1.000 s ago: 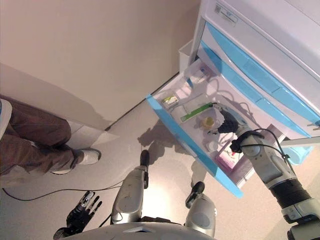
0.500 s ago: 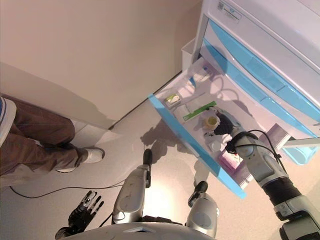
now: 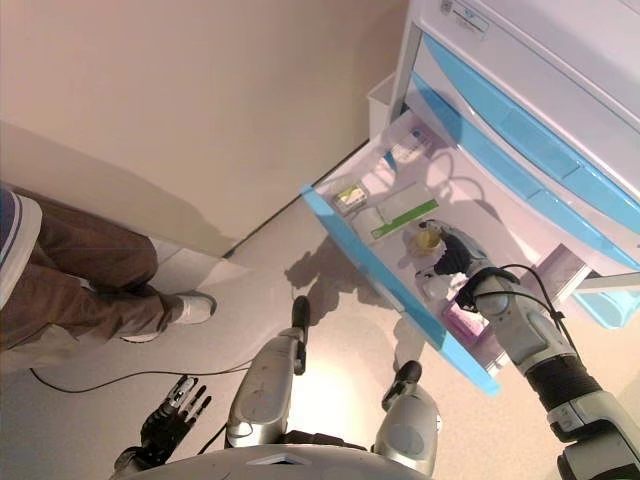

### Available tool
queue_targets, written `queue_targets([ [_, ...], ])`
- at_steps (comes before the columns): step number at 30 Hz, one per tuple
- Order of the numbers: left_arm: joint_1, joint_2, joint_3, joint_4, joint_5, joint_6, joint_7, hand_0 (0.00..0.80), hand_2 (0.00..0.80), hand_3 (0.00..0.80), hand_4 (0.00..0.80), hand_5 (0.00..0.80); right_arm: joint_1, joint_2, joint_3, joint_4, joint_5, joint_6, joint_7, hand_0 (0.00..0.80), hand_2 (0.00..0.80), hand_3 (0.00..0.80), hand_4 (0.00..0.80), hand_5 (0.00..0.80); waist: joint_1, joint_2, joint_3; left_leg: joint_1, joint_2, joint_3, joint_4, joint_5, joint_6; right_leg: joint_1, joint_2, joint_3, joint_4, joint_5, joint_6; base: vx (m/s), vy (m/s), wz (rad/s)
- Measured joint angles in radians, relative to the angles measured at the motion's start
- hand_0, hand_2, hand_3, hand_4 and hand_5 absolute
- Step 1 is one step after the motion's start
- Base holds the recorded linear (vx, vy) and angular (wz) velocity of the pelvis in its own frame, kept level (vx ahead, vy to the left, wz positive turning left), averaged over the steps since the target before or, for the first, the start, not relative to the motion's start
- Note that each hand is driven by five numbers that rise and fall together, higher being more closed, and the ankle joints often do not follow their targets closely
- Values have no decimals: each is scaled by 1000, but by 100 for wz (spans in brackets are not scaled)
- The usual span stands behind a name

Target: Open the drawer and pick up the medicine

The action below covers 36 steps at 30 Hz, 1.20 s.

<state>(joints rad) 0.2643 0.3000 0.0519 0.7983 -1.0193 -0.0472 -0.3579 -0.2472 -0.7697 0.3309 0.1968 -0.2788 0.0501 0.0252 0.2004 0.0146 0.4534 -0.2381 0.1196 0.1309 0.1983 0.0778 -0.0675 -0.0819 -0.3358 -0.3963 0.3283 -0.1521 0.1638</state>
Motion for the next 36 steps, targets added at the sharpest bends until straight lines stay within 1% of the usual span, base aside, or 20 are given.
queue_targets([
  [19,0,-9,0,-4,-1,2,2,0,0,0,0,0,-6,5,0,32,-18,18,-44,0,0,0,0,0,-5,0,0,0,0,3,-2,1,1,-12,-2,6,7,-1,1,1,1,-1],
  [28,0,-12,0,-4,-1,6,4,0,0,0,0,0,-63,7,0,68,-19,22,-44,0,0,0,0,0,-4,0,0,0,0,4,-2,2,2,-13,-2,7,8,-1,1,0,0,0],
  [33,0,-12,0,-4,-1,6,7,0,0,0,0,0,-78,7,0,75,-19,43,-43,0,0,0,0,0,-3,1,0,0,0,3,-1,3,3,-13,-2,6,9,-1,1,0,0,0],
  [36,-1,-12,0,-4,-1,7,7,0,0,0,0,0,-82,7,1,80,-20,43,-43,0,0,0,0,0,-2,3,2,0,-1,2,0,3,4,-13,-3,6,12,-1,1,0,0,0],
])
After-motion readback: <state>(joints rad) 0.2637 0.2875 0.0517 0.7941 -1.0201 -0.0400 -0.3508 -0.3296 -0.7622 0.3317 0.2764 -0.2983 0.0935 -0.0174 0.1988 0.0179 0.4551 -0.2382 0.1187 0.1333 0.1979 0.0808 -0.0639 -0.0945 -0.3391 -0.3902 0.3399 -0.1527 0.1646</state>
